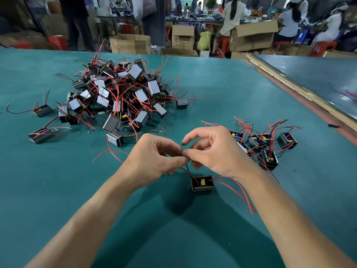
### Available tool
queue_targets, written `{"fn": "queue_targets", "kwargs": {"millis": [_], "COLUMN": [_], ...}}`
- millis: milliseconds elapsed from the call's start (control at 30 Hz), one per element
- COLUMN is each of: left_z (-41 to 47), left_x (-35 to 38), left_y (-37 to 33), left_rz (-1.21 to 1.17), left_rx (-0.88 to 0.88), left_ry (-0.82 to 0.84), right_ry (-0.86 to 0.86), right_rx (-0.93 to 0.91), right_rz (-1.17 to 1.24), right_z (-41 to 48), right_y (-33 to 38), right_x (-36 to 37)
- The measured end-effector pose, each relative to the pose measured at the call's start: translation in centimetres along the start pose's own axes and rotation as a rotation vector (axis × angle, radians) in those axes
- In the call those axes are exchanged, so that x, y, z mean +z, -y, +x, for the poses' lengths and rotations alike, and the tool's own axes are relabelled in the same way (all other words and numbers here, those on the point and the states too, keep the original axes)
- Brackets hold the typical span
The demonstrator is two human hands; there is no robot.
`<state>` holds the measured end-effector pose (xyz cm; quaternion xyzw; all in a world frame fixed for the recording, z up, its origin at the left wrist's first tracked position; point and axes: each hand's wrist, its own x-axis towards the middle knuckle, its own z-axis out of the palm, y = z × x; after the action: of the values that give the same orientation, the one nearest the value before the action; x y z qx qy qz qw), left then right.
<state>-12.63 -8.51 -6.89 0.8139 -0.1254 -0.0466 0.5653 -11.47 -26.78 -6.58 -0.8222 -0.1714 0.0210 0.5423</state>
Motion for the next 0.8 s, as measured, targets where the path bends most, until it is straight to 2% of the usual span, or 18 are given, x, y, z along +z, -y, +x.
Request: {"fn": "queue_targets", "kwargs": {"millis": [533,667,800], "left_z": [0.17,0.08,-0.10], "left_x": [0.16,0.22,0.33], "left_y": [0.12,0.22,0.37], "left_rz": [-0.057,0.037,0.130], "left_rx": [-0.089,-0.045,0.026], "left_ry": [-0.036,-0.065,-0.060], "right_ry": [-0.011,0.062,0.087], "right_rx": [-0.137,-0.021,0.191], "right_rz": [-0.224,-0.310,-0.126], "right_z": [0.00,0.08,0.28], "right_y": [-0.32,-0.23,-0.22], "right_x": [-0.67,-0.52,0.06]}}
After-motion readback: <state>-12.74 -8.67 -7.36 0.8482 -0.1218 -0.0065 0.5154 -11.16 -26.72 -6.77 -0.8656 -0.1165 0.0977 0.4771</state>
